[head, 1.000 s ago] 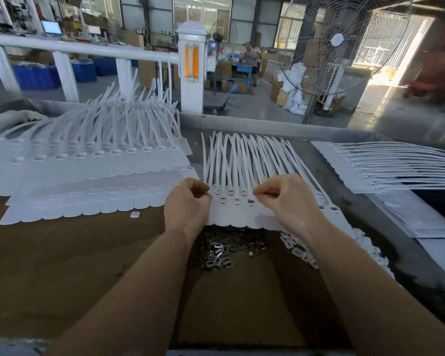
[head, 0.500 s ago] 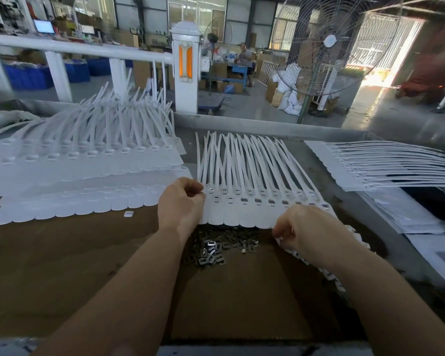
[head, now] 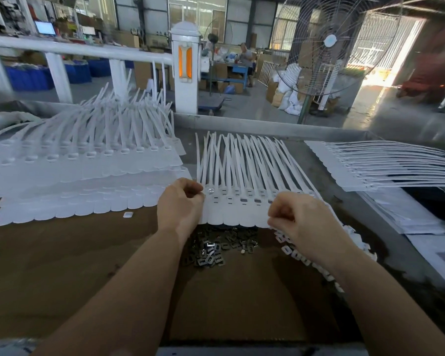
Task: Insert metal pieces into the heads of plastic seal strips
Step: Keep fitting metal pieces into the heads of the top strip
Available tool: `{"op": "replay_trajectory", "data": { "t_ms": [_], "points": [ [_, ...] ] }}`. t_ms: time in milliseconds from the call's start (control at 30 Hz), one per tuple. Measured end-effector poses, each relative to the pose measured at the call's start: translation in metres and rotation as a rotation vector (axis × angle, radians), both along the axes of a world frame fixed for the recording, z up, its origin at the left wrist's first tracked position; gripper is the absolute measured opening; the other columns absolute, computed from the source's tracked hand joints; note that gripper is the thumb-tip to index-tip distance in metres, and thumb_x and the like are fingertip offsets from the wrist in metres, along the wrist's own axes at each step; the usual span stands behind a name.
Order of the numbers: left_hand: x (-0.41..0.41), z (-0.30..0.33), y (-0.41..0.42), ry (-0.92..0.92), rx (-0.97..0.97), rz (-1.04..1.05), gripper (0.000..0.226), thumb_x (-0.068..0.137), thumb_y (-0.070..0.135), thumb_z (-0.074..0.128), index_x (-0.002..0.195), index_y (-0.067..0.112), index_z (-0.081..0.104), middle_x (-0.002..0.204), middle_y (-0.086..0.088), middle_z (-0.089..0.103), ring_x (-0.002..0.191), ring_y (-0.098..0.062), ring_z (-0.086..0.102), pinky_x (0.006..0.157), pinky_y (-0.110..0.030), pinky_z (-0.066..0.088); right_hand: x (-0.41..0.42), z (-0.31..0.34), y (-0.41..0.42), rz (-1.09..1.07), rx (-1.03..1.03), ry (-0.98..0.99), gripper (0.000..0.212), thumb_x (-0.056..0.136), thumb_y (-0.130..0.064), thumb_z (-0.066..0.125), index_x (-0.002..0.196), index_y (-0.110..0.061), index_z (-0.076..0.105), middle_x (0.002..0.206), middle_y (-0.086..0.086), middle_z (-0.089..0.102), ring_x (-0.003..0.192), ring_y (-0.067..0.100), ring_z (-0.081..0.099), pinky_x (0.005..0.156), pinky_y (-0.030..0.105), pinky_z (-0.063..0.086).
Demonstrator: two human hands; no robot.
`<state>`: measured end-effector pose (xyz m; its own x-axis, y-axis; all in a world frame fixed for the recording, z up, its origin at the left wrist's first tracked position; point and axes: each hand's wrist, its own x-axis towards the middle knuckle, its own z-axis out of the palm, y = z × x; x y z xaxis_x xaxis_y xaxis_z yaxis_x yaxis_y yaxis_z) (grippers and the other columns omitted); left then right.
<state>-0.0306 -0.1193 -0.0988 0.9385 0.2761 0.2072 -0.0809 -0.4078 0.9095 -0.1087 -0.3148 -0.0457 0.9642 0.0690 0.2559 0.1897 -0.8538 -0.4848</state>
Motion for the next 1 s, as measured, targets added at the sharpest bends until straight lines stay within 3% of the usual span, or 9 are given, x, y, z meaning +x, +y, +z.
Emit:
{"op": "replay_trajectory", "data": {
  "t_ms": [100, 233, 333, 433, 633, 867, 1000],
  "points": [
    [0.0, 0.0, 0.0, -0.006, 0.011, -0.004, 0.012, 0.085, 0.014, 0.064, 0.084, 0.026, 0.061, 0.076, 0.016, 0.059, 0.072, 0.002, 0.052, 0.063, -0.016, 0.036, 0.011, -0.003, 0.003, -0.058, 0.214, -0.038, 0.009, 0.083, -0.01, 0.067, 0.088, -0.018, 0.068, 0.08, -0.008, 0.065, 0.074, 0.002, 0.062, 0.071, 0.01, 0.048],
    [0.0, 0.0, -0.001, -0.012, 0.023, 0.004, 0.012, 0.085, 0.014, 0.065, 0.085, 0.026, 0.061, 0.075, 0.017, 0.058, 0.072, 0.003, 0.052, 0.061, -0.009, 0.035, 0.027, -0.004, 0.012, -0.067, 0.4, -0.024, 0.01, 0.083, -0.005, 0.065, 0.082, -0.015, 0.068, 0.08, 0.0, 0.07, 0.072, 0.009, 0.066, 0.071, 0.019, 0.054],
    [0.0, 0.0, 0.0, -0.009, 0.03, 0.002, 0.013, 0.085, 0.015, 0.065, 0.084, 0.027, 0.061, 0.076, 0.017, 0.058, 0.072, 0.003, 0.052, 0.062, -0.012, 0.036, 0.04, -0.005, 0.019, -0.067, 0.362, -0.017, 0.006, 0.084, -0.009, 0.066, 0.085, -0.013, 0.07, 0.086, -0.001, 0.069, 0.079, 0.007, 0.064, 0.074, 0.014, 0.048],
    [0.0, 0.0, 0.0, -0.012, 0.036, 0.001, 0.013, 0.085, 0.015, 0.065, 0.083, 0.027, 0.06, 0.075, 0.017, 0.058, 0.072, 0.004, 0.053, 0.062, -0.012, 0.037, 0.051, -0.005, 0.025, -0.082, 0.3, -0.017, 0.006, 0.083, -0.009, 0.066, 0.083, -0.015, 0.069, 0.085, 0.0, 0.069, 0.075, 0.007, 0.063, 0.066, 0.011, 0.044],
    [-0.001, 0.001, 0.001, -0.008, 0.042, -0.003, 0.013, 0.085, 0.015, 0.065, 0.083, 0.027, 0.06, 0.075, 0.017, 0.059, 0.072, 0.003, 0.053, 0.062, -0.01, 0.037, 0.063, -0.004, 0.028, -0.076, 0.2, 0.03, 0.006, 0.083, -0.009, 0.066, 0.084, -0.012, 0.071, 0.09, 0.002, 0.069, 0.084, 0.016, 0.064, 0.084, 0.036, 0.053],
    [-0.003, 0.002, 0.001, -0.006, 0.049, -0.011, 0.013, 0.086, 0.016, 0.065, 0.084, 0.028, 0.06, 0.077, 0.017, 0.059, 0.074, 0.003, 0.054, 0.065, -0.015, 0.039, 0.068, 0.0, 0.031, -0.035, 0.085, 0.133, 0.014, 0.085, -0.006, 0.061, 0.08, -0.014, 0.071, 0.085, -0.002, 0.067, 0.083, 0.014, 0.063, 0.085, 0.036, 0.053],
    [-0.004, 0.003, 0.001, 0.003, 0.048, -0.014, 0.012, 0.086, 0.016, 0.064, 0.085, 0.028, 0.06, 0.078, 0.017, 0.059, 0.075, 0.002, 0.054, 0.067, -0.016, 0.04, 0.066, -0.002, 0.033, -0.061, 0.034, 0.093, 0.012, 0.086, -0.009, 0.062, 0.083, -0.014, 0.072, 0.089, 0.0, 0.069, 0.085, 0.015, 0.064, 0.085, 0.036, 0.053]
  ]
}}
